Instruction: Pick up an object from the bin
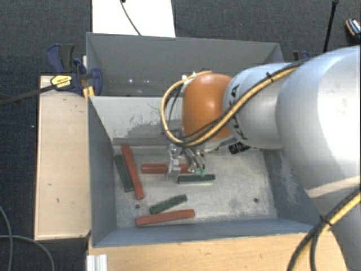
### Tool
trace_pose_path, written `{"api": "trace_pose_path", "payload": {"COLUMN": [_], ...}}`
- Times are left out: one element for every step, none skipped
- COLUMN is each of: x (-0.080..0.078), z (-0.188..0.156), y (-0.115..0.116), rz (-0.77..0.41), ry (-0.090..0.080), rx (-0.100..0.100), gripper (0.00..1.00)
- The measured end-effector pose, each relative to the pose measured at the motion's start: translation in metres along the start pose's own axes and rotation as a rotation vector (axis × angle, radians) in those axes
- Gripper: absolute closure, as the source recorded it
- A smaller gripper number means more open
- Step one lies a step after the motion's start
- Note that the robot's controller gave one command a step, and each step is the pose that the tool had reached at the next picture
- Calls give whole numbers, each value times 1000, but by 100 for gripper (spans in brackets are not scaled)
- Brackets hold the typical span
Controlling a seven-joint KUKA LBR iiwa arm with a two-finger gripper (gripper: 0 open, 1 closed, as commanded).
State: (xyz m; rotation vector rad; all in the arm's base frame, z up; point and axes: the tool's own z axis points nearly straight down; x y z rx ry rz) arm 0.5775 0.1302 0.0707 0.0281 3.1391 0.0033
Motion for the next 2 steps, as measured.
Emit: {"api": "trace_pose_path", "payload": {"x": [2, -3], "z": [-127, -209], "y": [15, 0], "rz": [-265, -621], "ry": [-7, -7], "rx": [0, 2], "gripper": [100, 100]}}
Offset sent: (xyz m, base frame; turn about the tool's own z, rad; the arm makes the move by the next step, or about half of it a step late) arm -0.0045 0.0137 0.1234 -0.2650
